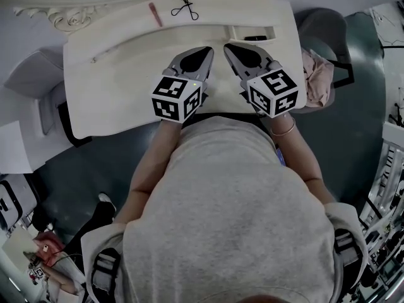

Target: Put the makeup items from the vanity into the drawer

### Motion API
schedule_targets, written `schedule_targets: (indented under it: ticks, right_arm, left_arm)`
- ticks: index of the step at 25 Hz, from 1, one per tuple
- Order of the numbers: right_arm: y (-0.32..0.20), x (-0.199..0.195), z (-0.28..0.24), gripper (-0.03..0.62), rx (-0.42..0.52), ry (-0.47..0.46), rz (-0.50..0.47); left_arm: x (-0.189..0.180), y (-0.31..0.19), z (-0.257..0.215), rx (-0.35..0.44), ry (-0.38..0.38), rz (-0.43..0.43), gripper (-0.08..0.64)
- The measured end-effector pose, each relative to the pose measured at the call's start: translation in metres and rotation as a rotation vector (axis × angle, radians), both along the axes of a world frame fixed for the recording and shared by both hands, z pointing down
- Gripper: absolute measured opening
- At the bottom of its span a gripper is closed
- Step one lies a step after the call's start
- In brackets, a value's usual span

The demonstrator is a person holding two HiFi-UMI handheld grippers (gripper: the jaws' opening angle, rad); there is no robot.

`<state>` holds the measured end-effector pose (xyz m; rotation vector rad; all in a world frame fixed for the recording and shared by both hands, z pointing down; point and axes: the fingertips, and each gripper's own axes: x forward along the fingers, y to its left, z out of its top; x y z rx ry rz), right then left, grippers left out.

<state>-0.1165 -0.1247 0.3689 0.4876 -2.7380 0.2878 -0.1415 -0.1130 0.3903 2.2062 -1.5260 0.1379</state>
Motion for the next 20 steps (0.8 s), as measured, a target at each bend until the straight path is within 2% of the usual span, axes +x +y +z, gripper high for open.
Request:
schedule_targets:
  ticks: [4, 9, 20]
  right_arm:
    - [0.001, -0.001, -0.001, 0.008, 0.047, 0.052, -0.060]
    - [0.001, 0.004, 0.000, 0.008, 0.074, 0.101, -0.092]
    - [-0.004, 0.018, 0.008, 0.008, 0.047, 0.144, -0.087]
  left_arm:
    - [-0.003, -0.002, 0.000, 0.008, -0.016, -0.010, 0.009]
    - [-0.006, -0.001, 0.000, 0.007, -0.001, -0.020, 0.009]
    - [-0.002, -0.007, 0.003, -0.002, 0.017, -0.007, 0.009]
